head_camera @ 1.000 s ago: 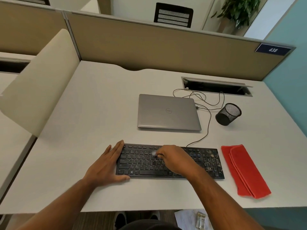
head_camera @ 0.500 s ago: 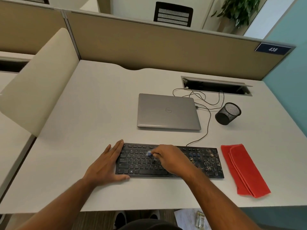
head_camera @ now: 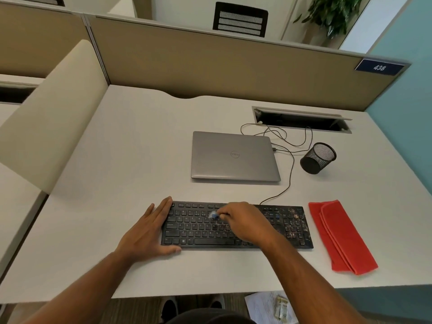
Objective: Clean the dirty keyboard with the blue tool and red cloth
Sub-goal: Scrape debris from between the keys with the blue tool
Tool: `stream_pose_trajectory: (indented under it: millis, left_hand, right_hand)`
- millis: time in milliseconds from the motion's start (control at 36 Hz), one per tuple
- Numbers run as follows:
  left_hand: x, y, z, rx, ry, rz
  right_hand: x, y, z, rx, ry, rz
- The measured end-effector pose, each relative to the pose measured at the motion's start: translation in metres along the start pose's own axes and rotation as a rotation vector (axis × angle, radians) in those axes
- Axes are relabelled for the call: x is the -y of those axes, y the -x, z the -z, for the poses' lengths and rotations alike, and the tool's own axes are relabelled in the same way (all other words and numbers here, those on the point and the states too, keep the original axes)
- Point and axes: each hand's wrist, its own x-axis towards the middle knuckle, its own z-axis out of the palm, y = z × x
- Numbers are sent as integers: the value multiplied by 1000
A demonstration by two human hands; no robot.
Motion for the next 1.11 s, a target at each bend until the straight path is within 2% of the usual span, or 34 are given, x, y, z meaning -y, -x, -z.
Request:
stream_pose_trajectory:
  millis: [306, 528, 750, 861, 1028, 1111]
  left_hand:
    - [-4, 1, 4, -9, 1, -34]
    - [-6, 2, 6, 1, 11, -13]
    - [-5, 2, 5, 2, 14, -16]
    - [-6, 2, 6, -1, 8, -11]
    - [-7, 2, 7, 17, 5, 14]
    - [-9, 2, 9, 10, 2, -7]
  right_hand:
    - [-50, 14, 29, -55, 344, -253]
    - [-20, 10, 17, -47, -70, -57]
    - [-26, 10, 14, -57, 50, -162]
    - [-24, 5, 14, -115, 31, -143]
    - [-29, 12, 10, 17, 58, -87]
    - [-31, 10, 16, -45, 30, -87]
